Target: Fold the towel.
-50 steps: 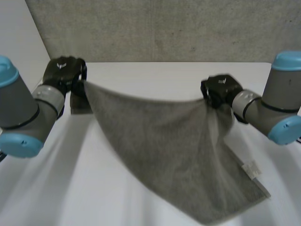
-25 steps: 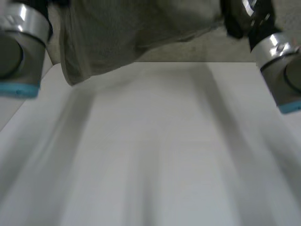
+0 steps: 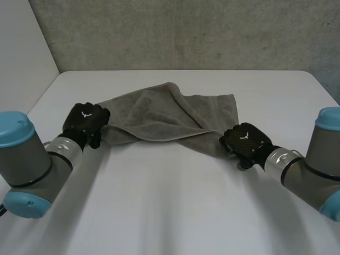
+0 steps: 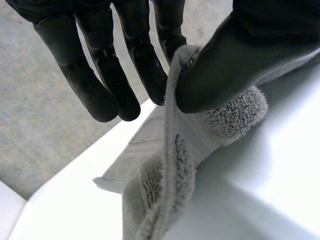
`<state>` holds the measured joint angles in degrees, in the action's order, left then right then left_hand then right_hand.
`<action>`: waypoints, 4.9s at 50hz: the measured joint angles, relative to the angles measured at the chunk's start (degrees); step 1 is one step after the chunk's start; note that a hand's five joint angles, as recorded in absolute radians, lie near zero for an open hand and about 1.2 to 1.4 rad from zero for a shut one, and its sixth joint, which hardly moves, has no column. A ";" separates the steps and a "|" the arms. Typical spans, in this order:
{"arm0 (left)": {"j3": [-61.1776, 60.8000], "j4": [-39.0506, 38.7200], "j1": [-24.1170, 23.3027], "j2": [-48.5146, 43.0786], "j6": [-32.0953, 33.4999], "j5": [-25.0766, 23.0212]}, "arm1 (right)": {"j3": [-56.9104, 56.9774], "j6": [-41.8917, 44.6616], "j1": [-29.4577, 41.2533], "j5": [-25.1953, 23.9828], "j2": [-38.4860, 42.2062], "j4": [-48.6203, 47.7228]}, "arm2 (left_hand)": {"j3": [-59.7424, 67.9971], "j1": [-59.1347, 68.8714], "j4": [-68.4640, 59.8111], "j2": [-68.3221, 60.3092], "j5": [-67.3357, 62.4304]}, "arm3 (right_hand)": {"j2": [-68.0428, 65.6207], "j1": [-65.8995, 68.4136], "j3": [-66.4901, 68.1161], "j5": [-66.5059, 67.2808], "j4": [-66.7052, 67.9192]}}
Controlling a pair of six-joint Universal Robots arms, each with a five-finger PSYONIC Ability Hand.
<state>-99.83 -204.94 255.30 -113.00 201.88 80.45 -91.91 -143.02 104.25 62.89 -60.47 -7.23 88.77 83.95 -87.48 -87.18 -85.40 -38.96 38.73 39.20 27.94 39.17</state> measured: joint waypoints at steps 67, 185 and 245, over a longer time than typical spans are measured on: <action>2.59 1.29 3.19 7.23 -0.76 -1.43 | 17.01 -24.67 -5.80 3.52 -8.20 11.09 | 0.00 0.00 0.00 0.00 0.00 | -36.92 38.08 37.52 38.86 37.79; 44.84 9.92 -2.96 -27.06 7.97 -2.29 | 28.08 -7.97 -4.97 22.67 8.28 -3.28 | -74.65 -68.36 72.32 72.29 72.74 | 24.80 -25.40 -25.02 -24.45 -24.27; 6.10 4.56 -1.01 -0.33 -4.43 -3.47 | 12.87 -5.23 -21.09 15.43 4.92 3.29 | -74.75 -68.36 72.32 72.29 72.72 | -36.69 36.97 35.56 38.43 37.76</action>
<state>-93.73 -200.37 254.30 -113.32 197.44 76.98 -79.04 -148.25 83.17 78.33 -55.55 -3.95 14.02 15.59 -15.15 -14.89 -12.68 -75.65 75.69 74.76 66.37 76.92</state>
